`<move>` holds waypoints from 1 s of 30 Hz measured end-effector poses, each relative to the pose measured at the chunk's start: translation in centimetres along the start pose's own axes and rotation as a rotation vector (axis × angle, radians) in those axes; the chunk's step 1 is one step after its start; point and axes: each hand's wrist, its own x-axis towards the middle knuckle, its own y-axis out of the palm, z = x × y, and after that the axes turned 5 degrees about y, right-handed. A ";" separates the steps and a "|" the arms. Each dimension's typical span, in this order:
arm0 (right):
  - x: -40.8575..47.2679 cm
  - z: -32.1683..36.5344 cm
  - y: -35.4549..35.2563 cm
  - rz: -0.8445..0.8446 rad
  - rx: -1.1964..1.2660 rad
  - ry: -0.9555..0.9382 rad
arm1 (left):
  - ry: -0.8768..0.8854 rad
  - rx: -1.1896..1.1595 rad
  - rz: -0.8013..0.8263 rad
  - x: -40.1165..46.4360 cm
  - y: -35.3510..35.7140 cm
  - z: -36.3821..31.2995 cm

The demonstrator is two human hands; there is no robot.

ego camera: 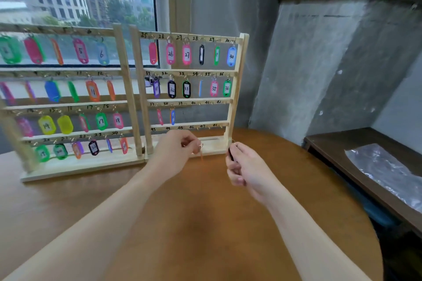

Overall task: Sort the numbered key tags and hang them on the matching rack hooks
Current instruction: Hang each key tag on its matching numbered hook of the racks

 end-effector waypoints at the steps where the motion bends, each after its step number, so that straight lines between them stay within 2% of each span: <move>1: 1.0 0.2 0.7 -0.012 0.005 -0.004 | -0.007 0.003 -0.016 0.5 -0.5 0.5; 7: 6.6 1.5 4.3 -0.067 -0.047 0.006 | -0.085 -0.026 -0.115 2.9 -2.2 2.8; 13: 9.5 2.6 6.5 -0.057 -0.114 -0.064 | -0.067 -0.019 -0.221 5.6 -2.7 3.8; 23: 12.3 2.9 6.1 -0.112 -0.309 -0.123 | 0.021 0.031 -0.207 9.7 -2.9 2.6; 30: 13.0 3.3 5.3 -0.155 -0.415 -0.250 | 0.066 0.169 -0.233 11.0 -2.1 2.7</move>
